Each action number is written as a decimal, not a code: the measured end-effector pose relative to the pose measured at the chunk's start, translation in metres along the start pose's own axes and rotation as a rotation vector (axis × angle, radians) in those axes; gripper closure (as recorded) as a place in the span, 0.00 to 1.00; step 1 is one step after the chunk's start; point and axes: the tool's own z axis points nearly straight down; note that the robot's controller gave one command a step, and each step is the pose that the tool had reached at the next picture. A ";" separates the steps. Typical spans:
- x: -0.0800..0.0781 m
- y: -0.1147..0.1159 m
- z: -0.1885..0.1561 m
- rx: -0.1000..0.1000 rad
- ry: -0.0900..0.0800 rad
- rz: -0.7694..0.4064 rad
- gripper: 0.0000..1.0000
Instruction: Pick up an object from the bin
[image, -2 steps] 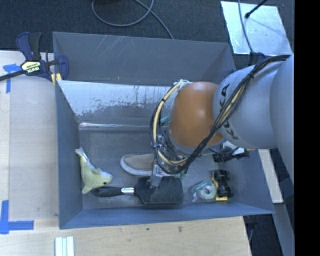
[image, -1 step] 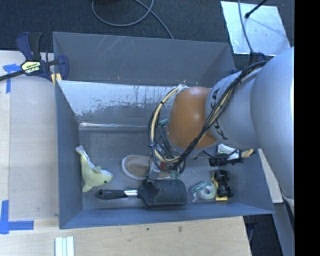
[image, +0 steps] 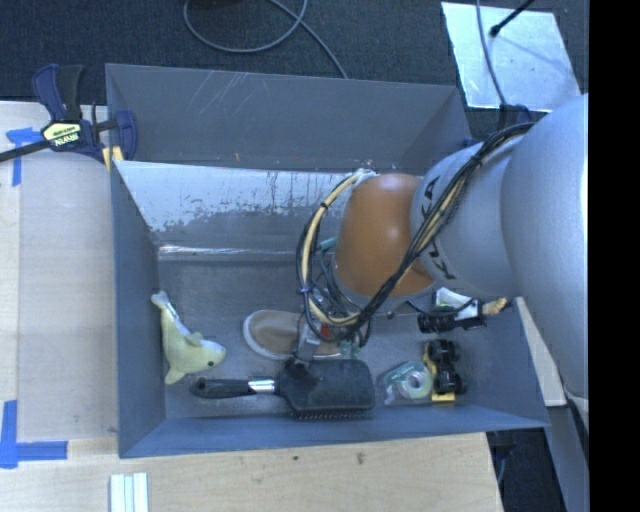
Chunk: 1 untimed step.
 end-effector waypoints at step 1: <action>0.004 0.015 -0.126 0.000 0.000 0.003 1.00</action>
Offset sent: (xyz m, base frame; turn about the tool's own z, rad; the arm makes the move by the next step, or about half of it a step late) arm 0.0000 0.0000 0.0000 0.0000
